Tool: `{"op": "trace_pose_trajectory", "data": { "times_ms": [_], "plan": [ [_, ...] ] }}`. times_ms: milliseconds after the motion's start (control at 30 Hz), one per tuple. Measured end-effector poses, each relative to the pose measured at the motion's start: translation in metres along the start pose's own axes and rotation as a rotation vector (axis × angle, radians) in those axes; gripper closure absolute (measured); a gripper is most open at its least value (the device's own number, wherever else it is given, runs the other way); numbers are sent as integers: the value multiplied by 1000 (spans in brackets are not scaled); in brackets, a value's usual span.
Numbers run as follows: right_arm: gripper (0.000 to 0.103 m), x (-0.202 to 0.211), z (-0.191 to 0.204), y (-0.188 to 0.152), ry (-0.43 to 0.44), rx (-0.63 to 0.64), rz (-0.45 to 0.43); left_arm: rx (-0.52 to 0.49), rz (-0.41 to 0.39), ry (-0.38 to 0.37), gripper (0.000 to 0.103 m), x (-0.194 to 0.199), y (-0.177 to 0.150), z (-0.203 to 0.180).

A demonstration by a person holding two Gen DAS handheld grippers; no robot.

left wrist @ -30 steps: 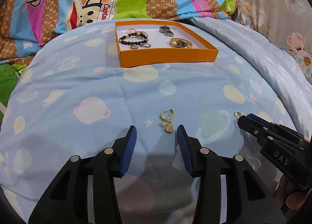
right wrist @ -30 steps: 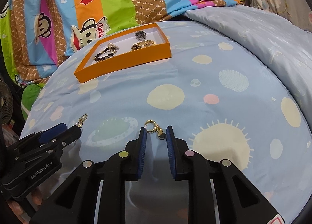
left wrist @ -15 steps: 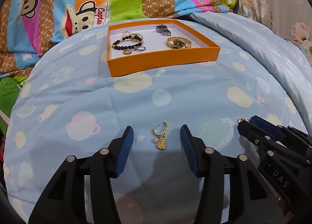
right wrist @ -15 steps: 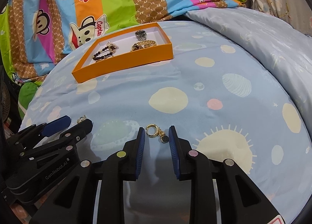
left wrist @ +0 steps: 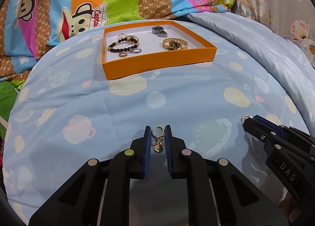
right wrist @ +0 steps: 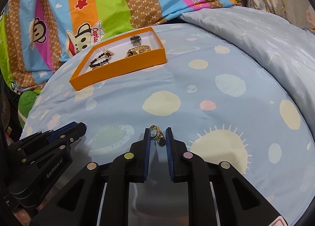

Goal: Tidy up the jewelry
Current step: 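Lift both charm earrings and carry them toward the orange box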

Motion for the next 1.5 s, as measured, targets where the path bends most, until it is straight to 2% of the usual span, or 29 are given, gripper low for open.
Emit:
{"op": "trace_pose_trajectory", "data": {
  "times_ms": [1300,1500],
  "plan": [
    [88,-1,1,-1,4,-8,-2,28,7,-33,90,-1,0,4],
    [88,1,7,5,32,-6,-17,30,7,-25,90,1,0,3]
  ]
}}
Point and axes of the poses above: each gripper's, at about its wrist camera, not at the fingertips, and x roughly against the way its jaws point, z to its left, y to its top, the point moved 2 cm from there along -x, roughly the way its jaws point, and after that the axes turned 15 degrees about x, right-handed, at the moved point
